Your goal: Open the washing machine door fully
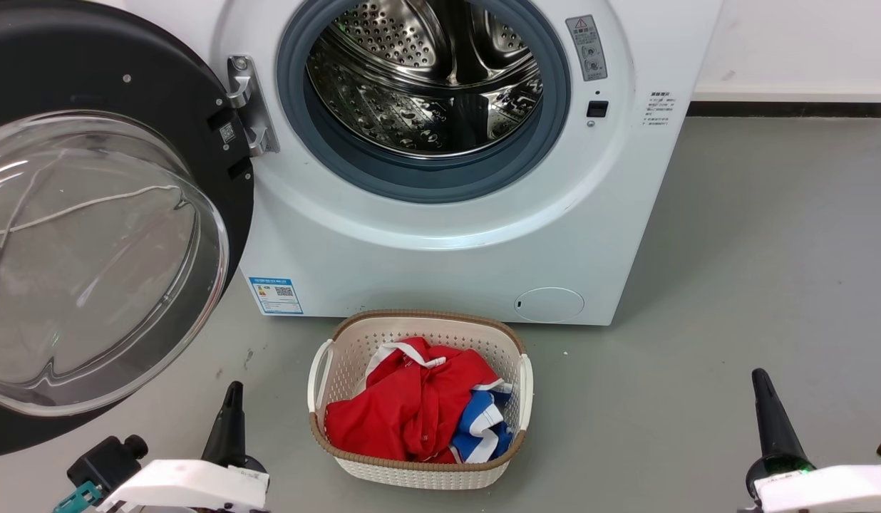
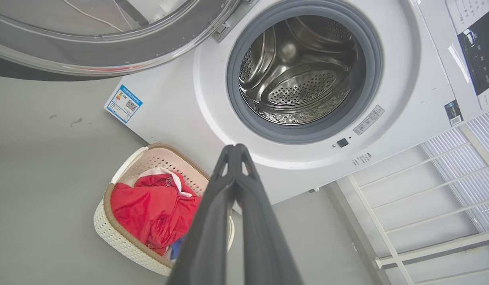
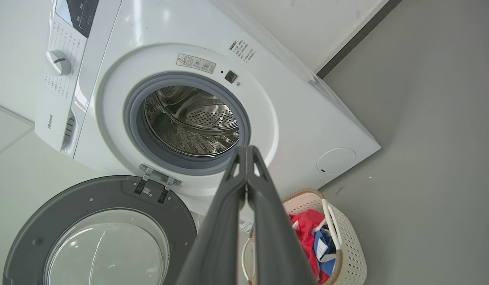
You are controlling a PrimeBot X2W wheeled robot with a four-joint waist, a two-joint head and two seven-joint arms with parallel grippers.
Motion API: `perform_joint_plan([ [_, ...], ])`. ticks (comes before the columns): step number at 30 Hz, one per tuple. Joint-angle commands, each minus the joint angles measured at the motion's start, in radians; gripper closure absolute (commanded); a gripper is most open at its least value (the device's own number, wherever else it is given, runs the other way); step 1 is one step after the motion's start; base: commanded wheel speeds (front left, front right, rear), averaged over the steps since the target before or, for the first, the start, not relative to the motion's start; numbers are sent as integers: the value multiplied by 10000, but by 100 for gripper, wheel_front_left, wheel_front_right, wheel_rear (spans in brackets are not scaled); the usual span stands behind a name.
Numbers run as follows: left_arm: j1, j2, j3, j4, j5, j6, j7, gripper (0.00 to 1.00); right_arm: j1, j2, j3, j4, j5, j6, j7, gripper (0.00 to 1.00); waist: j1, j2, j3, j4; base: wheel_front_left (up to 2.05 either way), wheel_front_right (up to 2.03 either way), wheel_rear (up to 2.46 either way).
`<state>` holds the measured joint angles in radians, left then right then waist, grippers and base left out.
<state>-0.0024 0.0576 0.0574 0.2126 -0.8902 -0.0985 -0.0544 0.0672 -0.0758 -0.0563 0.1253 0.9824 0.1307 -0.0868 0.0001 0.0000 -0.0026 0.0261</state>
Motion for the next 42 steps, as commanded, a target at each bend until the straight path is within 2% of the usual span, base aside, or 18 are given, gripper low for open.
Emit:
perform_joint_plan([
  [1, -255, 21, 59, -69, -311, -81, 64, 100, -282, -87, -4, -35, 328, 1, 50, 100, -1, 0, 1, -5, 0, 0, 0],
  [23, -587, -13, 259, 81, -2893, -173, 681, 100, -842, -94, -52, 420, 2705, 1, 647, 100, -1, 0, 18, -82, 0, 0, 0],
  [42, -826, -36, 392, 181, -4660, -256, 1103, 100, -1244, -70, -110, 738, 4310, 1, 1084, 100, -1, 0, 32, -146, 0, 0, 0],
])
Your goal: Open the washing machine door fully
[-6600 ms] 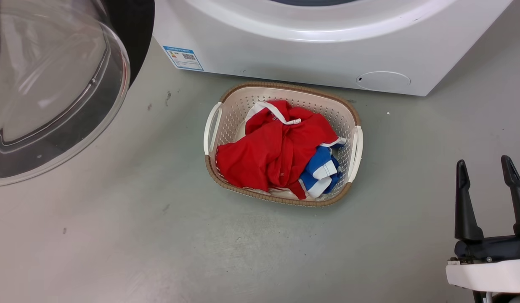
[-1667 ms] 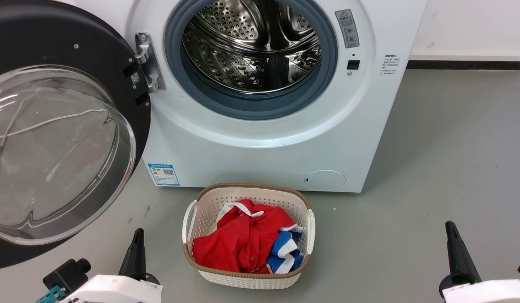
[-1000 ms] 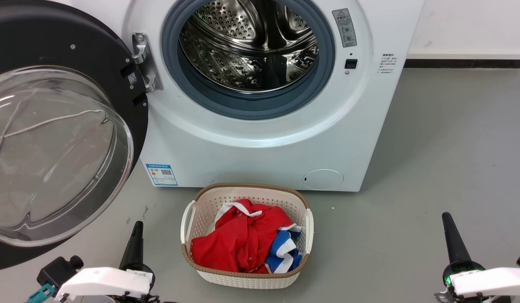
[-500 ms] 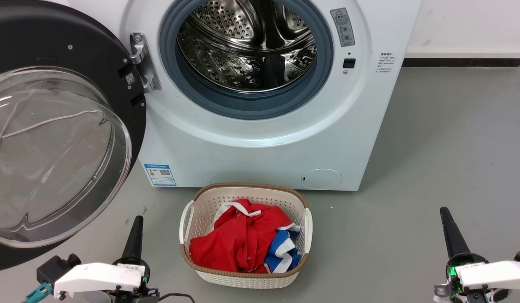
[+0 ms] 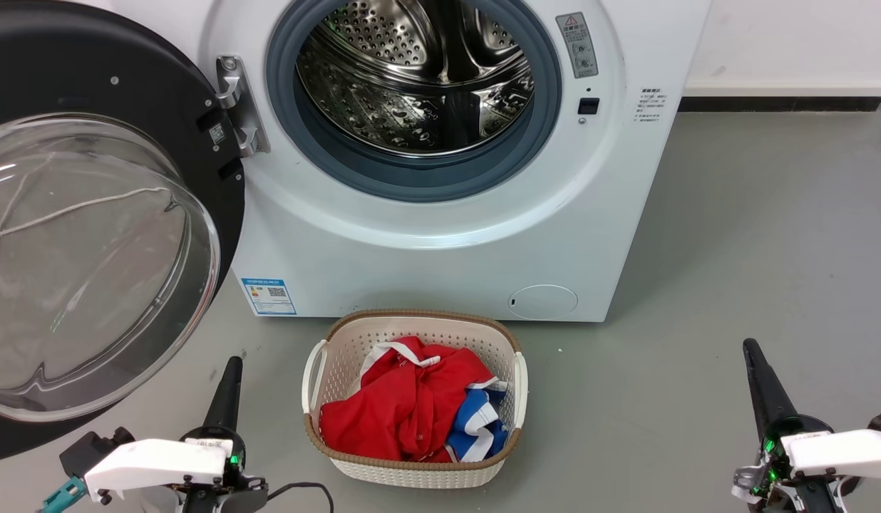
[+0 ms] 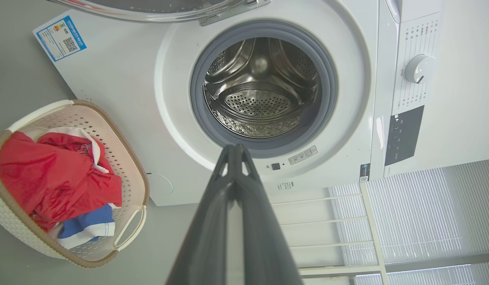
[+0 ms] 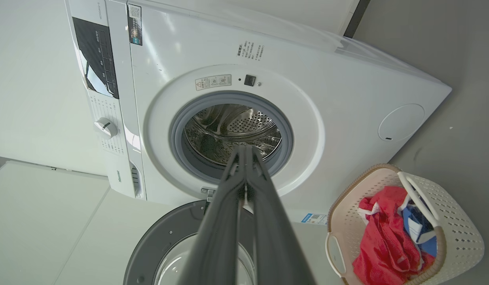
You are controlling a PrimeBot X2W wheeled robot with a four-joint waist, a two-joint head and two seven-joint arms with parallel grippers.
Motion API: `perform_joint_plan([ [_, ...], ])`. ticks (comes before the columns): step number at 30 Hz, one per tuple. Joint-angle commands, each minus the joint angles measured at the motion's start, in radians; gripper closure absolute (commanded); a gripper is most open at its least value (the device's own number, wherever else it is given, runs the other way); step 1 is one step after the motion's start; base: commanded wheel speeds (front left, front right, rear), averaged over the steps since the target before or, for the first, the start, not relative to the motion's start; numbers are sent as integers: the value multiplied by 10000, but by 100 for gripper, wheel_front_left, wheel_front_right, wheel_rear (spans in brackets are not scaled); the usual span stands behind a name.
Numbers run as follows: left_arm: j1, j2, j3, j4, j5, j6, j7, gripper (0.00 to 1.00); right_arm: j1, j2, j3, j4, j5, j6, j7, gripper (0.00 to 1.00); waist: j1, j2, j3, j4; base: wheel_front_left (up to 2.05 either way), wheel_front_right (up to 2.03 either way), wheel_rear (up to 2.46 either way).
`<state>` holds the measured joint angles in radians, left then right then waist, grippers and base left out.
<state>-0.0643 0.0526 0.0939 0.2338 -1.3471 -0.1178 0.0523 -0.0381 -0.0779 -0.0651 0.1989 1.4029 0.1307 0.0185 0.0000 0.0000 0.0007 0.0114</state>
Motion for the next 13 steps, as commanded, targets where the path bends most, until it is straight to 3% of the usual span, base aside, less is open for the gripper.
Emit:
perform_joint_plan([
  [1, -217, 12, 32, -26, -189, -54, 59, 100, -216, -48, -26, 19, 192, 1, 64, 100, 0, 0, 0, -3, 0, 0, 0],
  [13, -327, -6, 115, 39, -1219, -93, 312, 100, -449, -21, -66, 201, 1118, 1, 322, 100, 0, 0, 10, -45, 0, 0, 0],
])
